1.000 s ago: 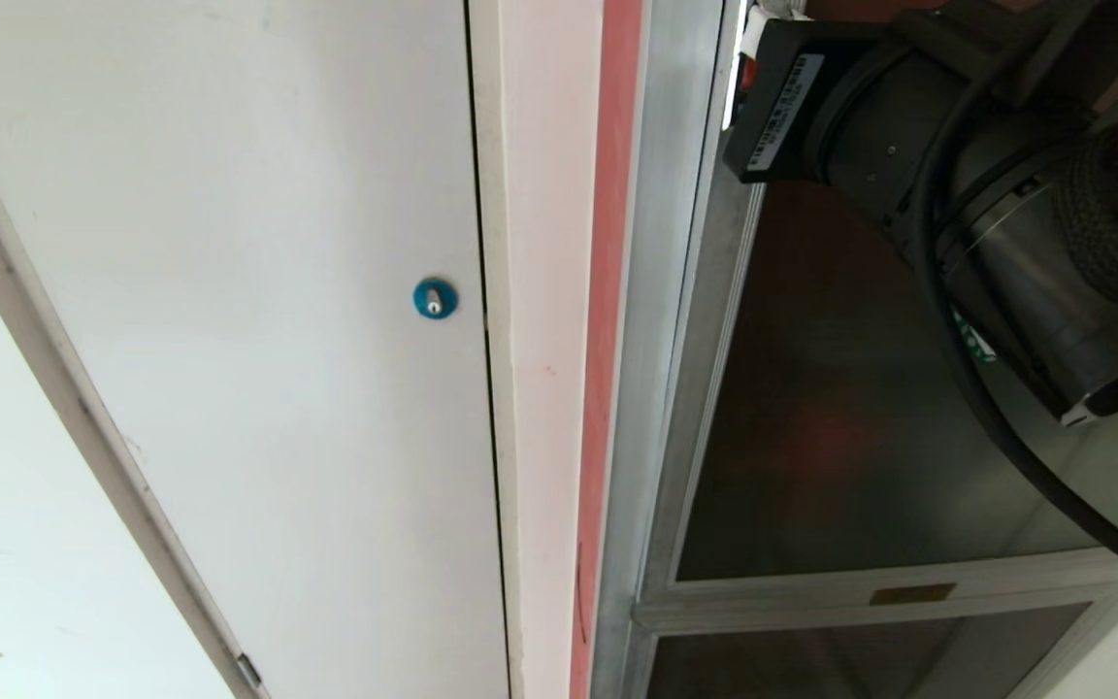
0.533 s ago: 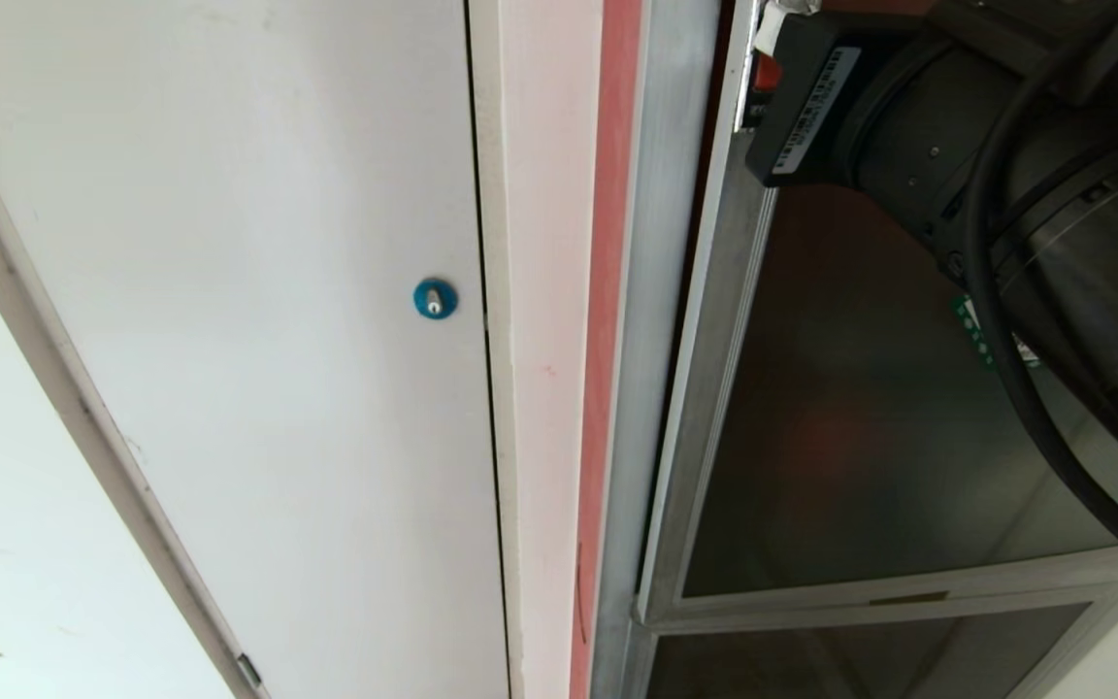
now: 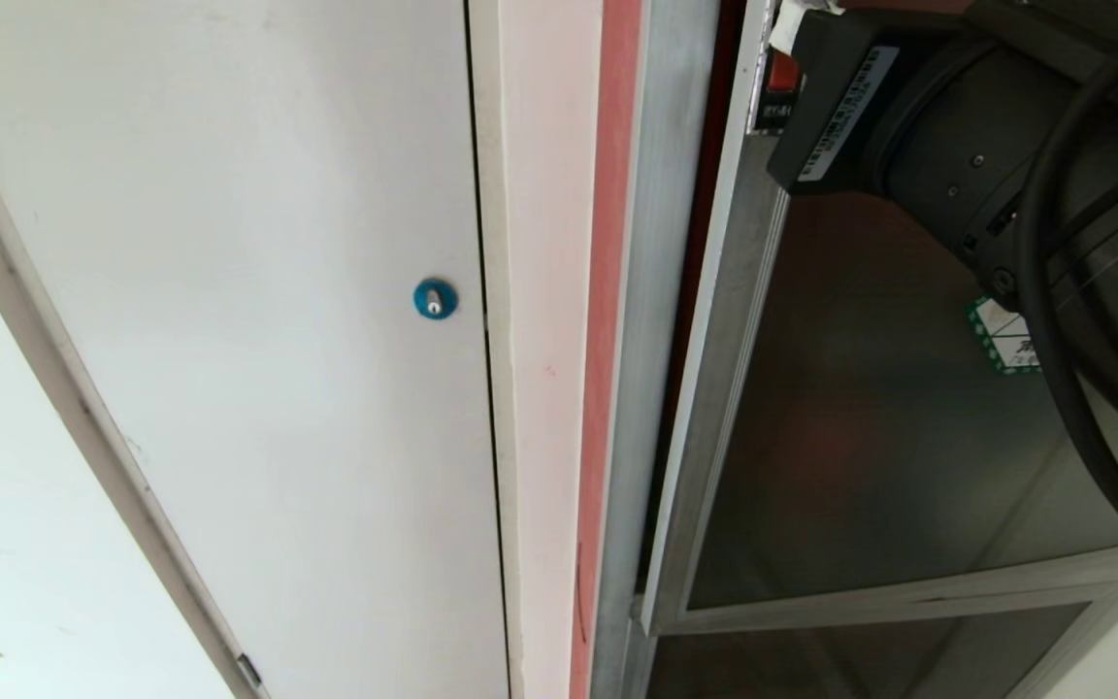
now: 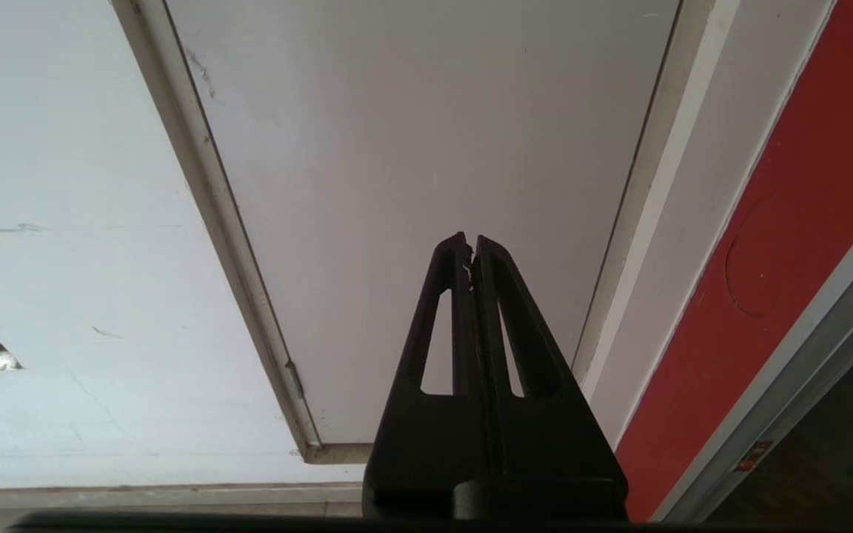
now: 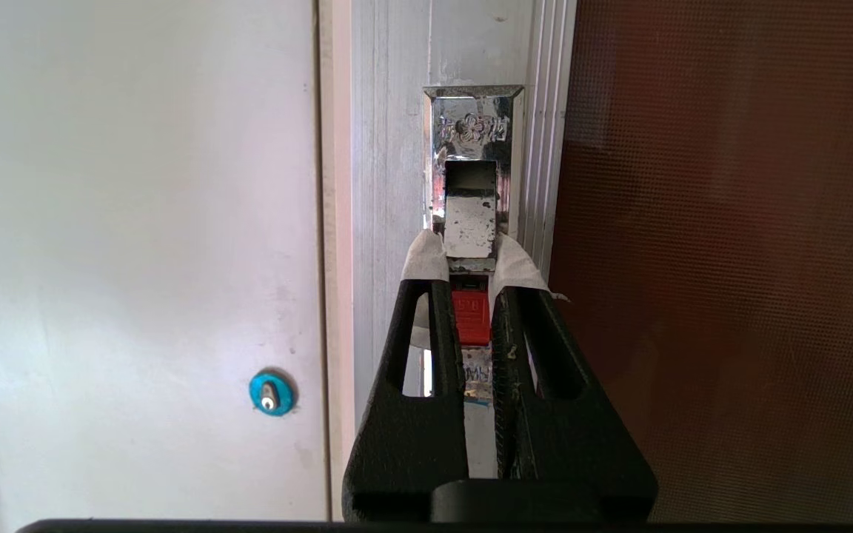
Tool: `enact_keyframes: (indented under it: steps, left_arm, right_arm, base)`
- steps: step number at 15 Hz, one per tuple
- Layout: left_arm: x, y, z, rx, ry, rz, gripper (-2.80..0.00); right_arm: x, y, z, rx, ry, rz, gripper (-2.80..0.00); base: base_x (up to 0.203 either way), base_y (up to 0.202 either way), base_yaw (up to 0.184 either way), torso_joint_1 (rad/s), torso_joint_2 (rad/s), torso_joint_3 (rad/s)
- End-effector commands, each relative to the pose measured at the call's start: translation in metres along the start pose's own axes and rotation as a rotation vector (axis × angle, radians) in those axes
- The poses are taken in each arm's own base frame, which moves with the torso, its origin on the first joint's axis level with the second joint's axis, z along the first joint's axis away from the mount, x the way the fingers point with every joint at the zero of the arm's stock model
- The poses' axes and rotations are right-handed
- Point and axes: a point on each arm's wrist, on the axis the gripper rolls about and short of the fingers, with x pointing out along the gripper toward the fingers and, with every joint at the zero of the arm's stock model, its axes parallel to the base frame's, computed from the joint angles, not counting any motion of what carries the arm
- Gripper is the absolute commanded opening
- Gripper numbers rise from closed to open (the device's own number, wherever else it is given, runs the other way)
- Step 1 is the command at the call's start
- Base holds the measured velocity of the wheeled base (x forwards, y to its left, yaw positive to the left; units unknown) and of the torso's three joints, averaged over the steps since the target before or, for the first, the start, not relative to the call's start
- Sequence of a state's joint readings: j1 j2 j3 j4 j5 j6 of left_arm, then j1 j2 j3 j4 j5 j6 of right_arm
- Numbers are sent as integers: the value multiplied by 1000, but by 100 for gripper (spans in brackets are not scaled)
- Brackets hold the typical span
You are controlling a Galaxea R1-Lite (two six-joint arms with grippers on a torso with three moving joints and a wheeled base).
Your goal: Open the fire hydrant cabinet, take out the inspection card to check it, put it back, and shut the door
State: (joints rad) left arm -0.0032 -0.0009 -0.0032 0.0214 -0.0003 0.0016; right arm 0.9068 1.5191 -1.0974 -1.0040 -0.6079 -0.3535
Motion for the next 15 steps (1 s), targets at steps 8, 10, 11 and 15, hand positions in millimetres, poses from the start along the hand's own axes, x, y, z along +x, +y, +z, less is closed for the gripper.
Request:
enact_keyframes:
  steps: [8,10,11,15]
  left_arm:
    - [0,0,0,0,0,0,-280]
    - [0,0,0,0,0,0,-280]
    - [0,0,0,0,0,0,-280]
    - [0,0,0,0,0,-1,-280]
  right_arm:
    - [-3,0,-6,-31,22,2,-280]
    - [-4,0,-6,-30,21,3,0]
    - [-4,0,-6,-28,19,2,0]
    - [-5,-1,-4,-27,17,5,0]
  base:
    - [0,0,0,0,0,0]
    - [0,0,0,0,0,0]
    - [0,0,0,0,0,0]
    - [0,0,0,0,0,0]
